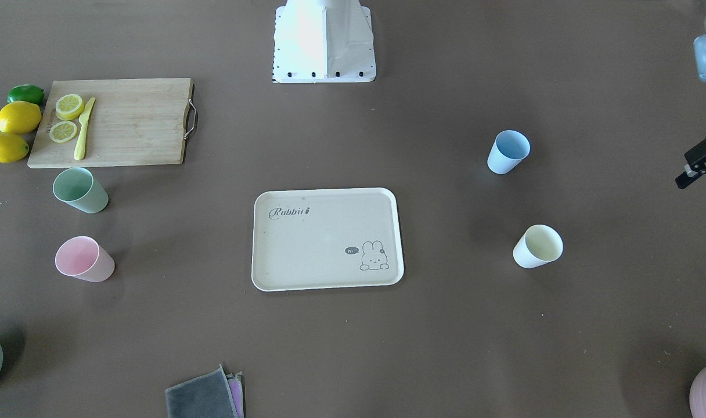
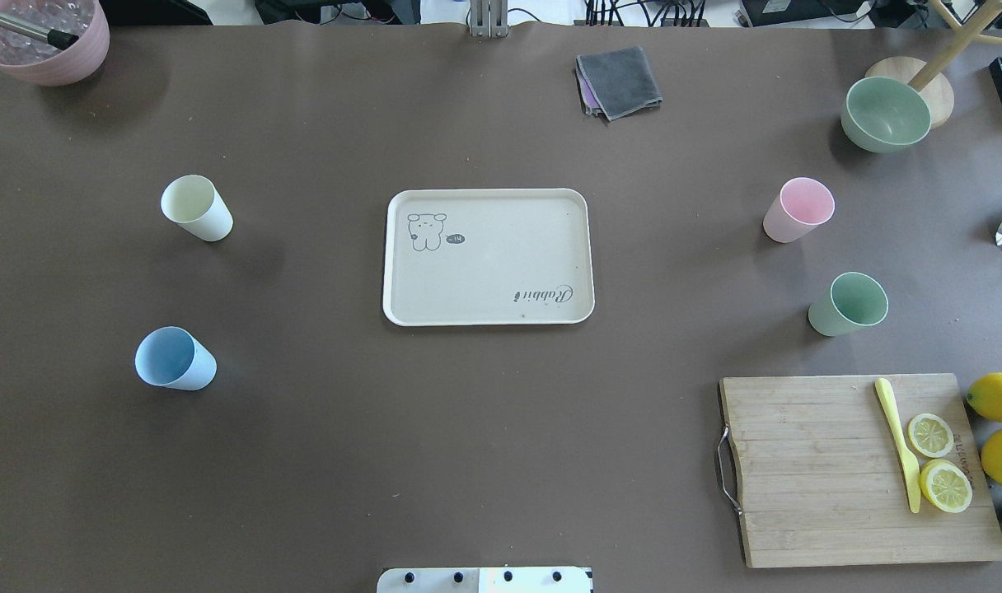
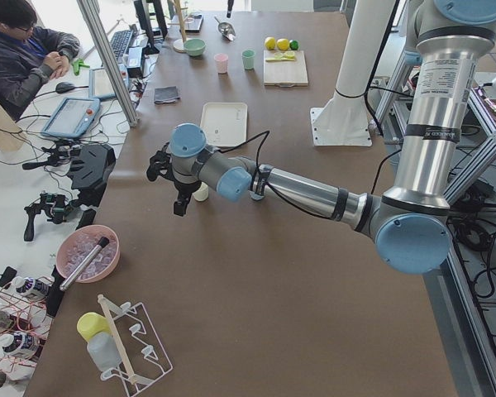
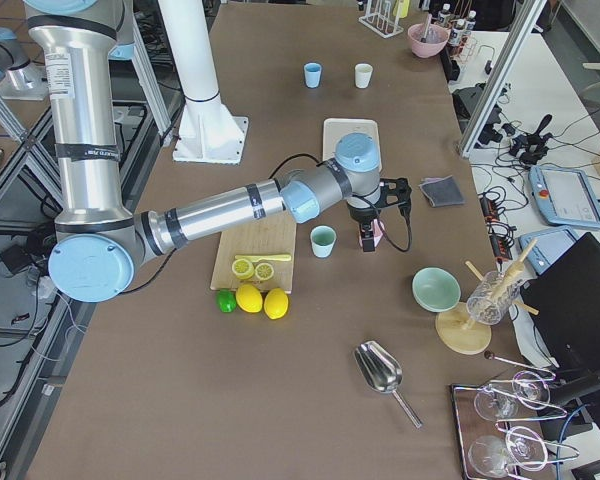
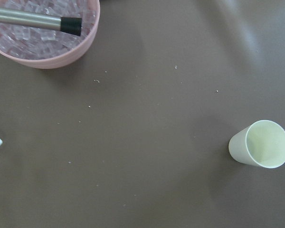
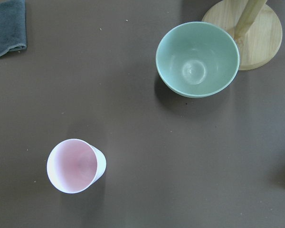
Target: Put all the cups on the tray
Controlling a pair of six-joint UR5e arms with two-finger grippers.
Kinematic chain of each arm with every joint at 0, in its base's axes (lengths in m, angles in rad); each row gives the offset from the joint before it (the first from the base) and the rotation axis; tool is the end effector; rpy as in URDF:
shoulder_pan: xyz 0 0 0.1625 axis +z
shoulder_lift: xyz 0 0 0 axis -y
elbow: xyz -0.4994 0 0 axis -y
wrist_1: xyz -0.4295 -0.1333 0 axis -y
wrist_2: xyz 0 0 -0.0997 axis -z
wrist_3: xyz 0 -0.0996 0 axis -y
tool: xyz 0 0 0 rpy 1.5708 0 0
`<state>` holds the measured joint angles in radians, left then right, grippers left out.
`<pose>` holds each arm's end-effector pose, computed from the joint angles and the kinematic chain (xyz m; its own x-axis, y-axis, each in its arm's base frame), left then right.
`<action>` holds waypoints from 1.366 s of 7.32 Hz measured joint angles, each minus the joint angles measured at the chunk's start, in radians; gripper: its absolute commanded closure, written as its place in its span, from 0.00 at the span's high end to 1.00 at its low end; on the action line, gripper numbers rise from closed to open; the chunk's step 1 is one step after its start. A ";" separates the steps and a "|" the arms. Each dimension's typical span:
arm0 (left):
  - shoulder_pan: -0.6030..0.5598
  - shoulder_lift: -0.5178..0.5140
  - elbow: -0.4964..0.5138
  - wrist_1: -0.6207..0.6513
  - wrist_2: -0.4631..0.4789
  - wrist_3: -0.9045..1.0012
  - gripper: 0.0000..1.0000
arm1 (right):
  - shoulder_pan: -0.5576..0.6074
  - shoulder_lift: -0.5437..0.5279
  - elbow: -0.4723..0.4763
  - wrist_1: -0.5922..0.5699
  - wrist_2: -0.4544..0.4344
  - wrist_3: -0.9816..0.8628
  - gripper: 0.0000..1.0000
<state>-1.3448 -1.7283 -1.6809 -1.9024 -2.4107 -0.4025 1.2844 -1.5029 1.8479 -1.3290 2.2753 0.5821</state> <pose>0.0796 -0.6101 0.5408 0.5845 0.1989 -0.7866 0.0477 0.9594 0.2781 -0.0931 -0.5596 0.5235 0.6552 -0.0280 0.7549 -0.1496 0.9747 0.1660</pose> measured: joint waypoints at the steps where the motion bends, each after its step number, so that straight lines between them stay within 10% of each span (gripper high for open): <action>1: 0.045 -0.043 0.061 -0.062 0.007 -0.100 0.98 | -0.064 0.021 0.003 -0.001 -0.043 0.075 1.00; 6: 0.264 -0.169 0.284 -0.311 0.164 -0.339 0.97 | -0.156 0.048 0.006 0.006 -0.101 0.169 1.00; 7: 0.282 -0.171 0.289 -0.326 0.169 -0.348 0.88 | -0.156 0.048 0.006 0.008 -0.101 0.169 1.00; 8: 0.294 -0.172 0.294 -0.339 0.171 -0.357 0.54 | -0.157 0.047 0.005 0.010 -0.101 0.169 1.00; 10: 0.326 -0.172 0.296 -0.348 0.195 -0.371 0.17 | -0.157 0.044 0.005 0.011 -0.101 0.168 1.00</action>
<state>-1.0192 -1.9005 -1.3846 -2.2506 -2.2158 -0.7737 1.1275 -1.4591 1.8531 -1.3178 2.1740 0.7503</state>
